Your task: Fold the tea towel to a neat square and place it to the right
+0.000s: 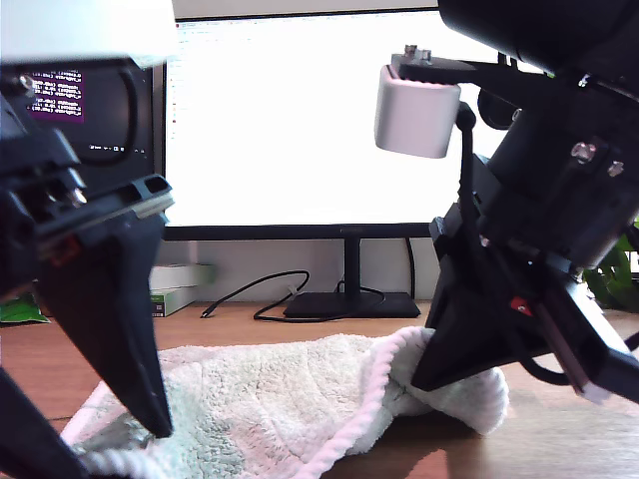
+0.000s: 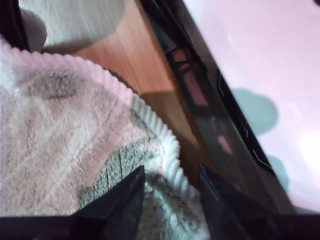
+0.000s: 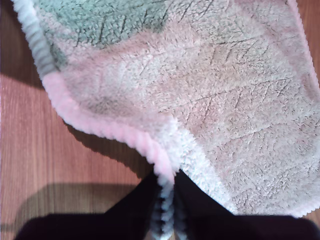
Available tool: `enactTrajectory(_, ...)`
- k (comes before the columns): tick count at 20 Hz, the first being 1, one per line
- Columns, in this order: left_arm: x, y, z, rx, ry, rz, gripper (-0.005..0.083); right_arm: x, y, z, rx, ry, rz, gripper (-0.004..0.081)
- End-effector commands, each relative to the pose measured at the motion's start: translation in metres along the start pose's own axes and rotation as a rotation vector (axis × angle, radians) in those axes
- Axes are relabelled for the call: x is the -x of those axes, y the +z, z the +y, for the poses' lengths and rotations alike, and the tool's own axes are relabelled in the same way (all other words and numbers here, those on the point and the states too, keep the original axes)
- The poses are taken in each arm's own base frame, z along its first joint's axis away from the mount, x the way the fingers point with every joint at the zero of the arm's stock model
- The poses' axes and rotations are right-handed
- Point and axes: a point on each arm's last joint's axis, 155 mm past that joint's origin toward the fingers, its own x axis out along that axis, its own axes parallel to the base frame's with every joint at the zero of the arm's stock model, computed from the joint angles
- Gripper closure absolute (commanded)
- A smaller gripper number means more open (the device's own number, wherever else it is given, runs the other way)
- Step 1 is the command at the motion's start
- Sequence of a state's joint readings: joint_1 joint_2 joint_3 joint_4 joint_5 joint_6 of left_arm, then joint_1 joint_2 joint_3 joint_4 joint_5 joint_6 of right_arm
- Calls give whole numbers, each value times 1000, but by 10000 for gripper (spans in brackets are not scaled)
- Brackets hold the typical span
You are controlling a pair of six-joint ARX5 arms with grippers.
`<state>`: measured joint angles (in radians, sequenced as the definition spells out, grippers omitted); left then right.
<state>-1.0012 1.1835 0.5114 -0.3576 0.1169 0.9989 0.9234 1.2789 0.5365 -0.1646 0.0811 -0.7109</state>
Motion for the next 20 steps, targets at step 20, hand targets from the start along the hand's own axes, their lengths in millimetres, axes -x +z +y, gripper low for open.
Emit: enactTrajectory(20,-23,-15,-4,123,18,102,524,0,-2,2,-4,3,-2,783)
